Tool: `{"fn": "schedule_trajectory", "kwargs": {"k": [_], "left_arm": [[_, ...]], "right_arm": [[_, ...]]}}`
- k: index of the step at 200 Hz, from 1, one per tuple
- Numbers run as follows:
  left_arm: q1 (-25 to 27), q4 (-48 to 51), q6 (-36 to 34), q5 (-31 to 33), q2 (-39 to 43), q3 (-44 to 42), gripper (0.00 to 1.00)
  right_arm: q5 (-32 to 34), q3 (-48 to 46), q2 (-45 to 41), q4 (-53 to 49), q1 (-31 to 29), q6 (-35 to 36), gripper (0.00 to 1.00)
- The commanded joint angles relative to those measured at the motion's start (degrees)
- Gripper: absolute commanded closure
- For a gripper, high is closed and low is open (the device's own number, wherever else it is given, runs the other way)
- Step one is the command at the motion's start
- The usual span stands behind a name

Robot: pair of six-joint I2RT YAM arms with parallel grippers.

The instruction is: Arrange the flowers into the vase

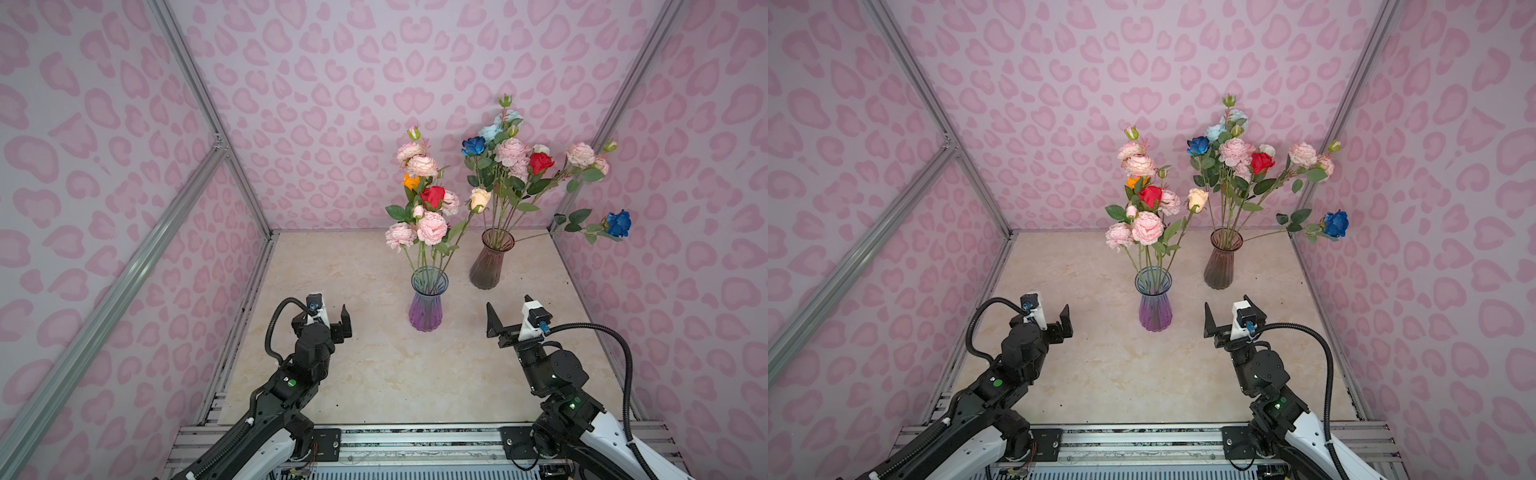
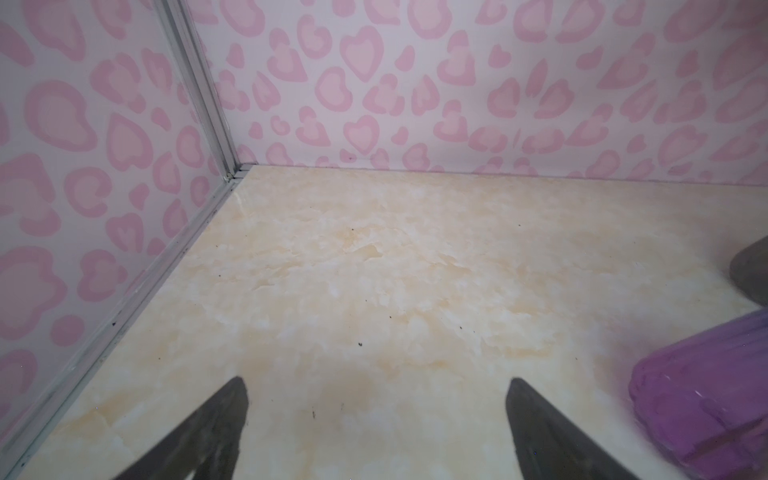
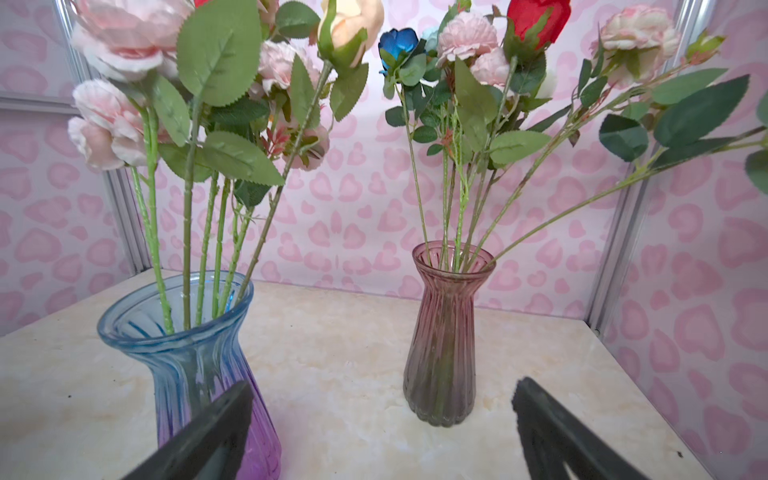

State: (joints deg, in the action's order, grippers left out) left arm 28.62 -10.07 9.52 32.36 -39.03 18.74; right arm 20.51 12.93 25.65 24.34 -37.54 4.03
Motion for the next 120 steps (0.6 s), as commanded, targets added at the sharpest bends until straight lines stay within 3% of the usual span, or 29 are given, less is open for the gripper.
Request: {"fn": "schedule_trajectory", "kwargs": {"k": [1, 25, 46, 74, 108, 120], "left_arm": [[-2.9, -17.9, -5.9, 3.7, 0.8, -3.6, 0.02], [-9.0, -28.1, -10.0, 1.7, -0.5, -8.1, 0.02], [-16.1, -31.2, -9.6, -6.3, -4.7, -10.2, 0.02], [-20.9, -38.4, -7.8, -12.8, -14.0, -11.2, 0.02], [-24.6, -42.6, -7.7, -20.5, -31.6, -5.8, 0.02], [-25.3, -38.0, -8.6, -23.6, -33.9, -1.9, 0.02]], "right_arm": [[-3.2, -0.5, 2.6, 4.8, 0.7, 0.9, 0.02], [-4.9, 0.4, 7.7, 7.0, 1.8, 0.9, 0.02], [-5.5, 1.0, 10.1, 7.1, 2.6, 1.0, 0.02], [-7.5, 0.5, 12.5, 8.7, 4.7, 0.7, 0.02], [-10.1, 0.8, 15.7, 9.8, 6.0, 0.5, 0.02], [-9.9, 0.8, 15.9, 9.2, 6.0, 0.6, 0.02]]}}
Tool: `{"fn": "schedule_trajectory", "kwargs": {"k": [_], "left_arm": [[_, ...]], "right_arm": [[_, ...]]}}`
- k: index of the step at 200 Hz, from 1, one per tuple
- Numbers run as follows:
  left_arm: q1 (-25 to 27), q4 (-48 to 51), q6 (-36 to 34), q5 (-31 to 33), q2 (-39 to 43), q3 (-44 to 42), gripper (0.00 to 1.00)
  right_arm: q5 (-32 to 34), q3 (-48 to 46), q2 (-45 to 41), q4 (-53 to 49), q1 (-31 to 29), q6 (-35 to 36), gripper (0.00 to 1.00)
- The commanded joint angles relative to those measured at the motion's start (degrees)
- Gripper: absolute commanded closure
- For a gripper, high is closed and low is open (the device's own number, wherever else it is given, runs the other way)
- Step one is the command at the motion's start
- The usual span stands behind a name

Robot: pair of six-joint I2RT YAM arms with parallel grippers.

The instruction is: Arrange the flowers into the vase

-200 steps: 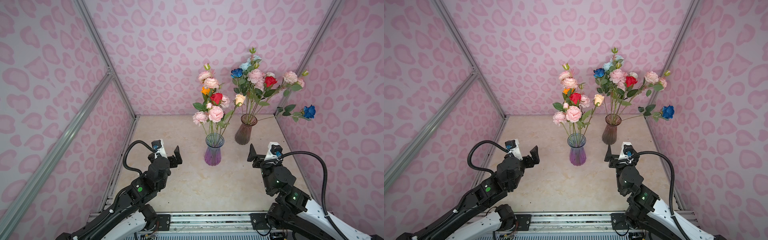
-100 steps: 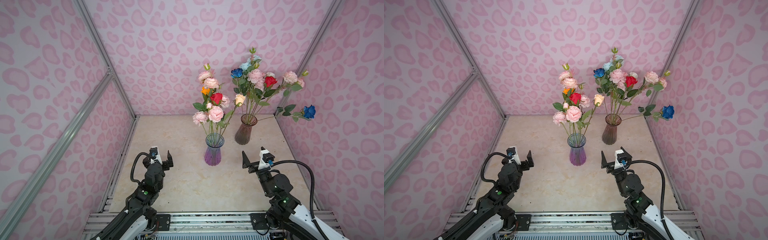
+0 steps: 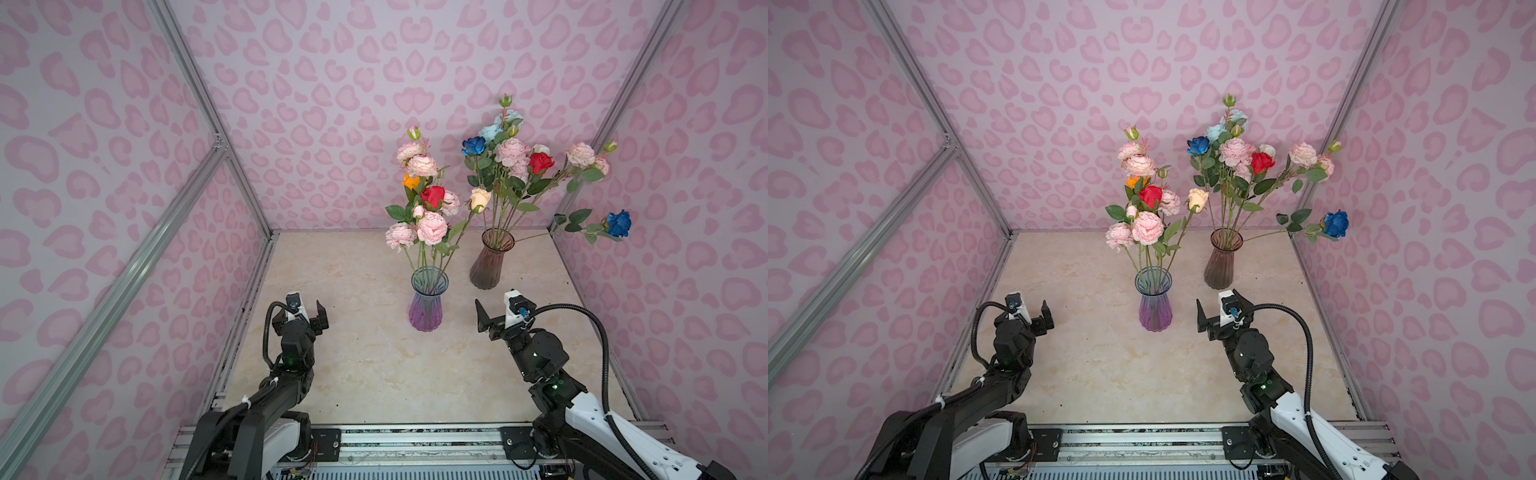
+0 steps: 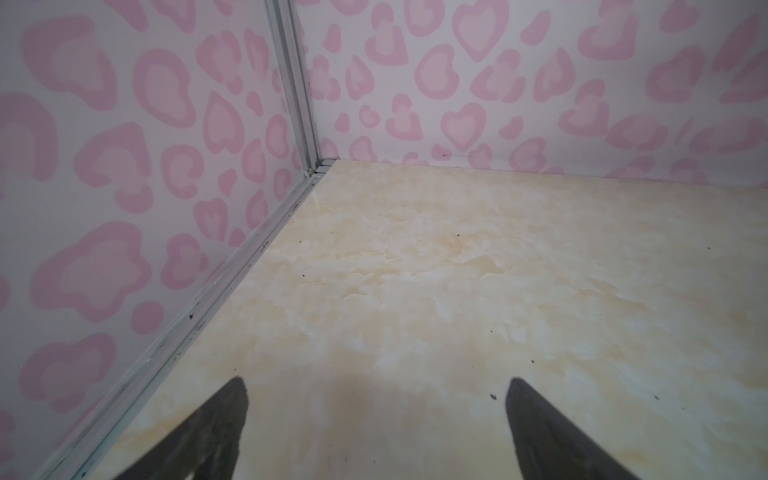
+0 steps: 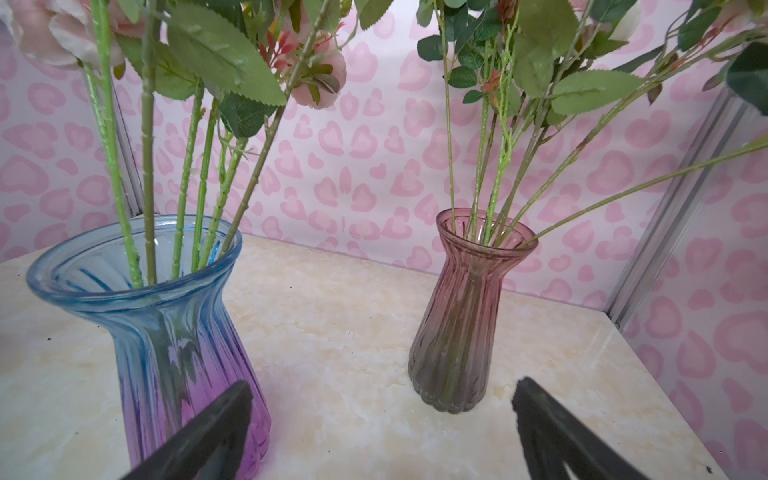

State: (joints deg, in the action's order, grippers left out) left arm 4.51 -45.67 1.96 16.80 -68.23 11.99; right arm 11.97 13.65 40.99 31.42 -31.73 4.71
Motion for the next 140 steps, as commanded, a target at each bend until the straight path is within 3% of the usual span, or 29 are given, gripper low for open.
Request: {"fn": "schedule_trajectory", "kwargs": {"k": [1, 40, 77, 110, 140], "left_arm": [[-1.3, -2.4, -1.1, -8.3, -4.9, 5.1, 0.02], [-2.8, -5.6, -1.9, -11.1, -13.8, 8.6, 0.02], [-5.5, -2.4, 0.4, -14.6, -15.1, 10.9, 0.02], [-5.6, -2.6, 0.4, -14.6, -15.1, 10.8, 0.02], [-5.6, -2.6, 0.4, -14.6, -15.0, 10.7, 0.02]], "right_arm": [[-1.3, 0.1, 0.6, 2.1, 0.2, 0.0, 0.02], [0.3, -0.3, 1.2, 2.3, 1.0, 0.6, 0.02], [0.6, -1.1, 4.1, 4.0, 2.6, 3.5, 0.02], [-2.9, -1.0, 11.9, 7.4, 8.2, 8.3, 0.02], [-2.7, -3.3, 23.2, 20.5, 13.4, 7.9, 0.02]]}}
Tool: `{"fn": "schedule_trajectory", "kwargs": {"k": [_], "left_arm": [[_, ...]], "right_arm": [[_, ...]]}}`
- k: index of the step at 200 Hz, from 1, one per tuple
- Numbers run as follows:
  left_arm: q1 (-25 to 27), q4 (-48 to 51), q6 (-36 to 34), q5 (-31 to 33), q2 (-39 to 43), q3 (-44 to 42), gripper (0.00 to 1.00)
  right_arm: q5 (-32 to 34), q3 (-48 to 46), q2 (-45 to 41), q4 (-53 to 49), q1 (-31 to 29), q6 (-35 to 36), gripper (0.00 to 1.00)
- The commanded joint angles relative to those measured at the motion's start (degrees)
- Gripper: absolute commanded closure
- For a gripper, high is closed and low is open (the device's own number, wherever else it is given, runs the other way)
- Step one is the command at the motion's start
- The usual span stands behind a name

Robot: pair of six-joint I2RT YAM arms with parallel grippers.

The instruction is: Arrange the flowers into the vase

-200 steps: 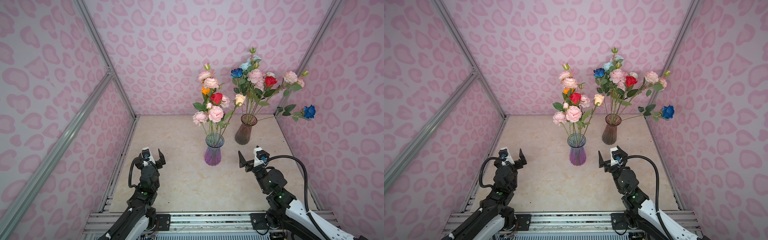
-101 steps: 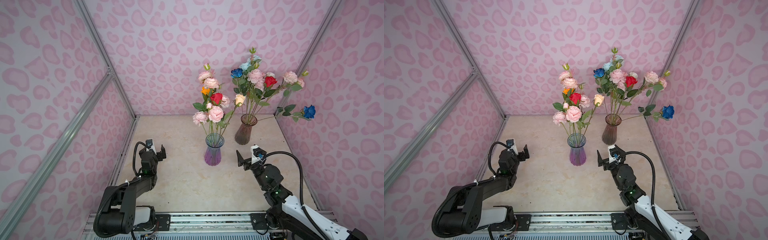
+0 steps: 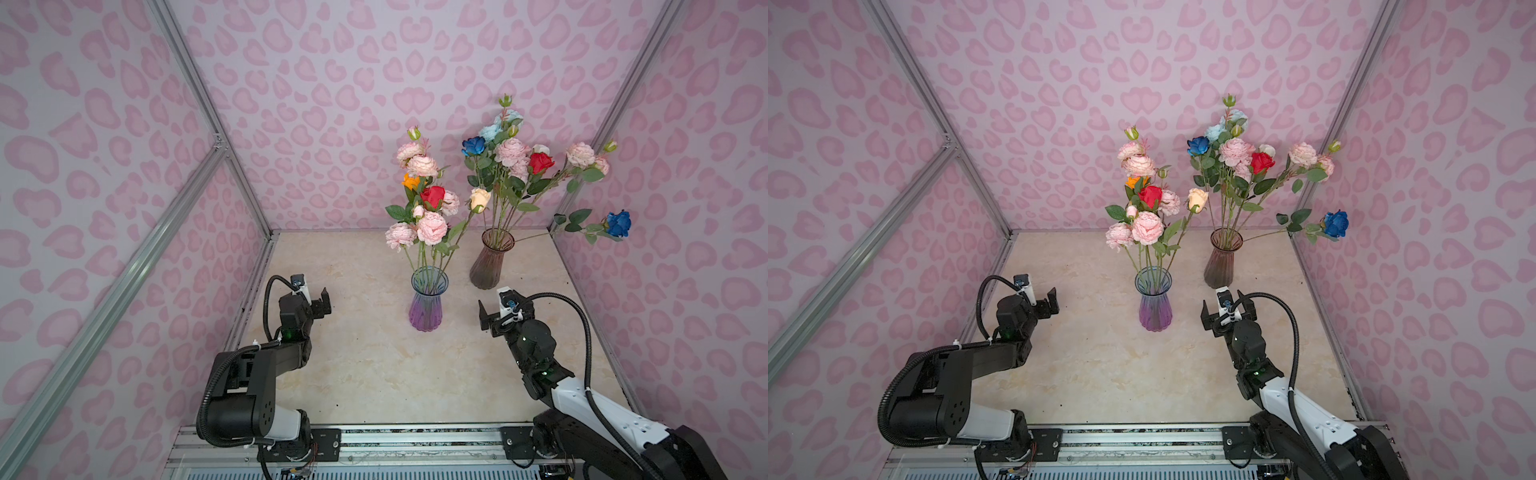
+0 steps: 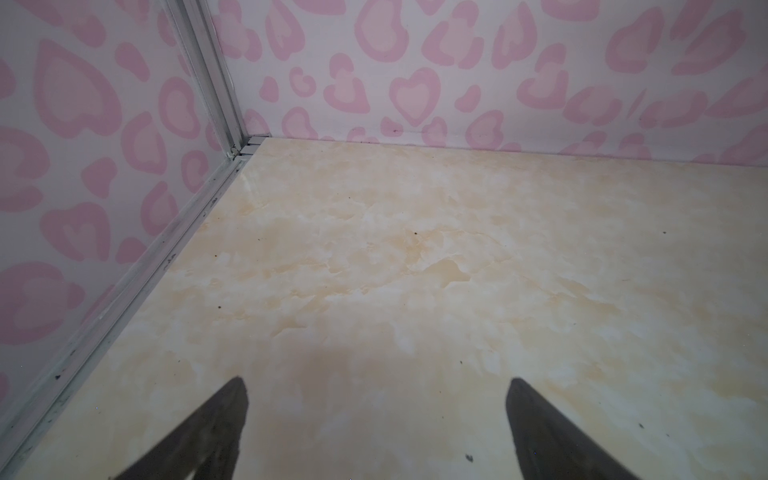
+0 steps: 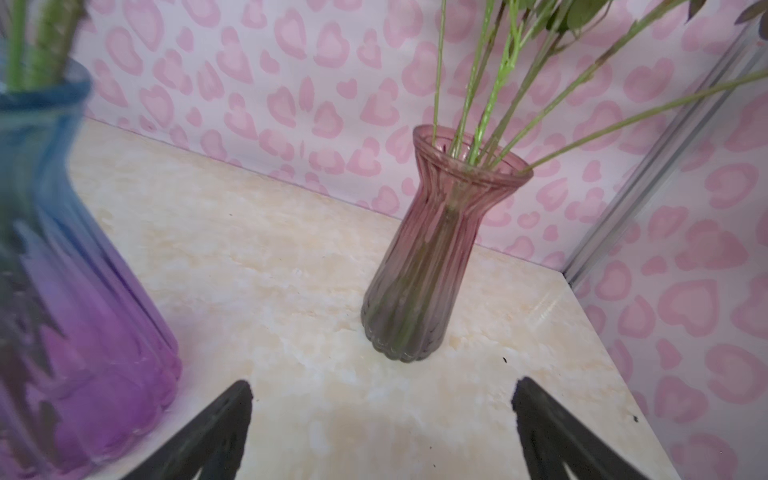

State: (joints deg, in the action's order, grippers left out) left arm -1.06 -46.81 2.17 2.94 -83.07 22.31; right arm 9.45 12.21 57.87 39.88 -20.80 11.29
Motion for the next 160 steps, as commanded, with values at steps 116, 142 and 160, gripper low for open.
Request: {"fn": "schedule_trajectory", "kwargs": {"k": [116, 142, 160], "left_arm": [[-0.1, -1.4, 0.1, -0.7, -0.2, 0.4, 0.02], [0.0, -1.5, 0.1, -0.7, -0.2, 0.4, 0.02], [-0.1, -1.4, 0.1, -0.7, -0.2, 0.4, 0.02]], "right_arm": [[4.9, -1.4, 25.0, 27.6, 7.7, -0.4, 0.01], [9.7, 1.9, 26.0, 22.9, 10.4, -5.6, 0.01], [7.5, 1.8, 28.5, 23.8, 14.4, -10.3, 0.01]]}}
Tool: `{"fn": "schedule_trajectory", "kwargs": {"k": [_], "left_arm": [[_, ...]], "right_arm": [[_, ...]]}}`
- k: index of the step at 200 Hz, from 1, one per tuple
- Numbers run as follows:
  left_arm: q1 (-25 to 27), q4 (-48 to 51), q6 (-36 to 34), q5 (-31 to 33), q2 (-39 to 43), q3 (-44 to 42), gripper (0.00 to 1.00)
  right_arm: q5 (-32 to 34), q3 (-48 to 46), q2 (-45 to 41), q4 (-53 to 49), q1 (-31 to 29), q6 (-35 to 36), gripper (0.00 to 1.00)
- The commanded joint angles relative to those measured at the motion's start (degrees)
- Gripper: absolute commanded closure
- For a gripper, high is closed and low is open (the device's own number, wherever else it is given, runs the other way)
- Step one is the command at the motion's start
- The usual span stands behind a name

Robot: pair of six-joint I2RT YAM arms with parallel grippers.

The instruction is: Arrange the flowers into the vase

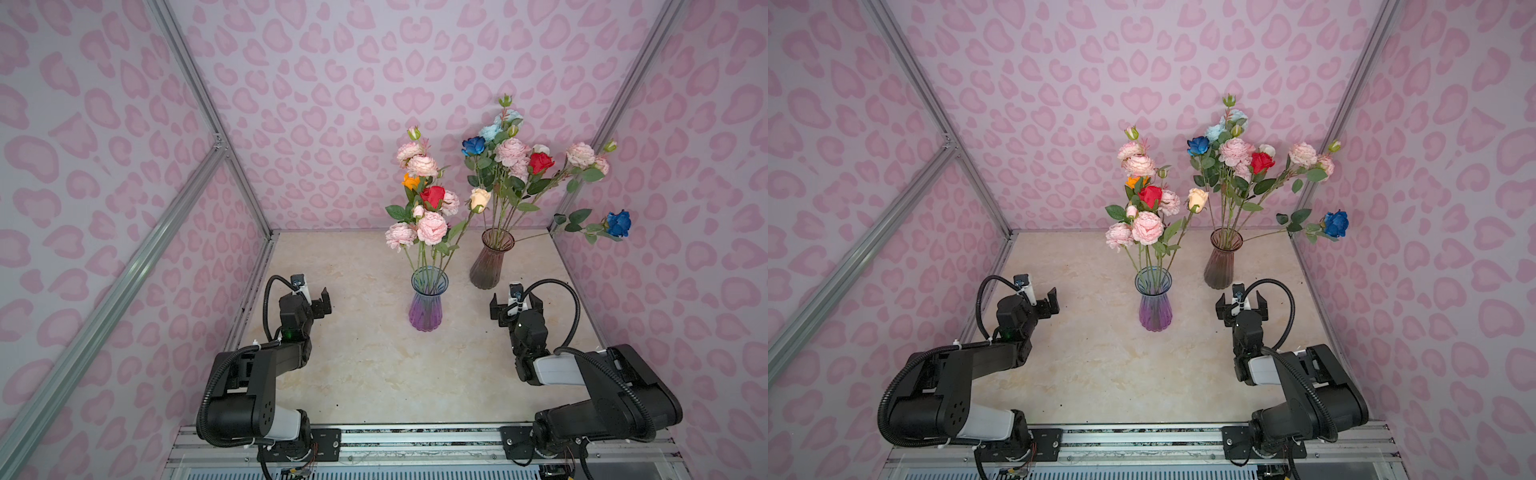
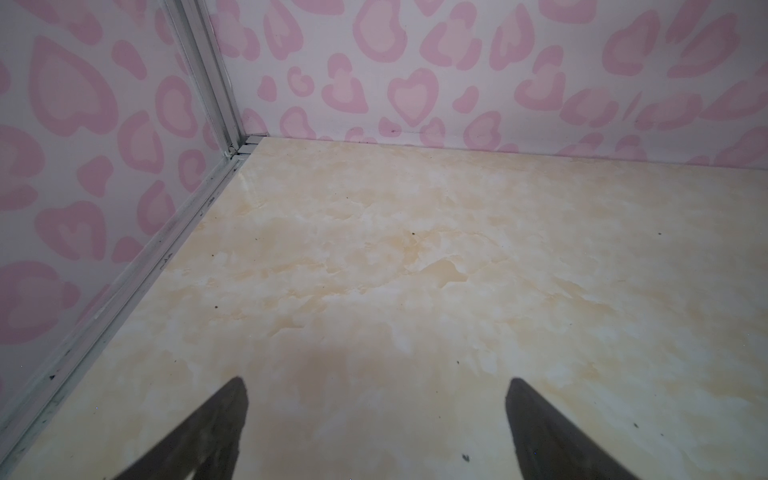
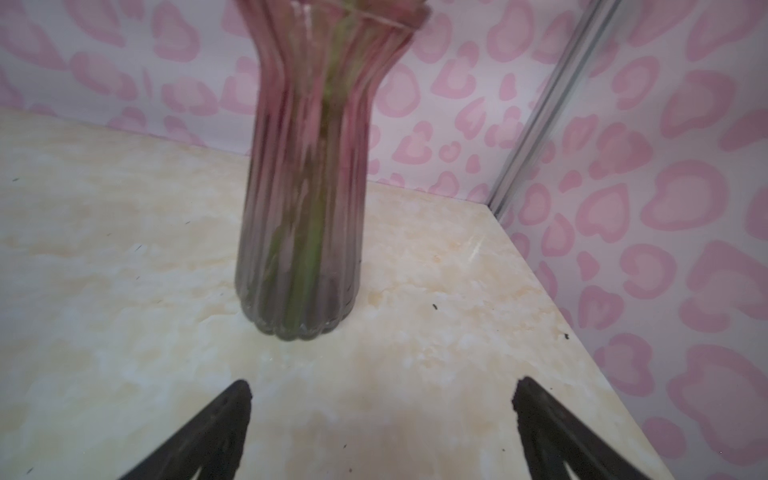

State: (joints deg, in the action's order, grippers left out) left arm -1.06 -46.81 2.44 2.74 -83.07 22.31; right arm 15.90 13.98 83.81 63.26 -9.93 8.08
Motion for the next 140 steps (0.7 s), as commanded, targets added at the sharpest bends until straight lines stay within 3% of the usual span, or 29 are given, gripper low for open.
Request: {"fn": "schedule_trajectory", "kwargs": {"k": [1, 13, 28, 46, 73, 140], "left_arm": [[0.0, -1.4, -0.2, -0.5, -0.2, 0.4, 0.02], [0.0, -1.4, -0.2, -0.5, -0.2, 0.4, 0.02], [0.0, -1.4, -0.2, -0.5, -0.2, 0.4, 0.02], [0.0, -1.4, -0.2, -0.5, -0.2, 0.4, 0.02], [-0.1, -1.4, -0.2, -0.5, -0.2, 0.4, 0.02], [0.0, -1.4, -0.2, -0.5, -0.2, 0.5, 0.02]], "right_arm": [[1.0, 0.0, 3.0, 0.8, 3.8, -7.4, 0.01], [5.2, 0.4, 7.5, 8.0, 5.1, -9.4, 0.00], [4.4, 4.2, 3.0, -7.7, 6.5, -12.7, 0.00], [5.3, 3.2, 6.3, -0.1, 6.5, -11.7, 0.00], [4.8, 5.2, 3.9, -8.2, 6.6, -12.7, 0.00], [5.4, 5.4, 4.4, -7.6, 5.7, -11.4, 0.00]]}}
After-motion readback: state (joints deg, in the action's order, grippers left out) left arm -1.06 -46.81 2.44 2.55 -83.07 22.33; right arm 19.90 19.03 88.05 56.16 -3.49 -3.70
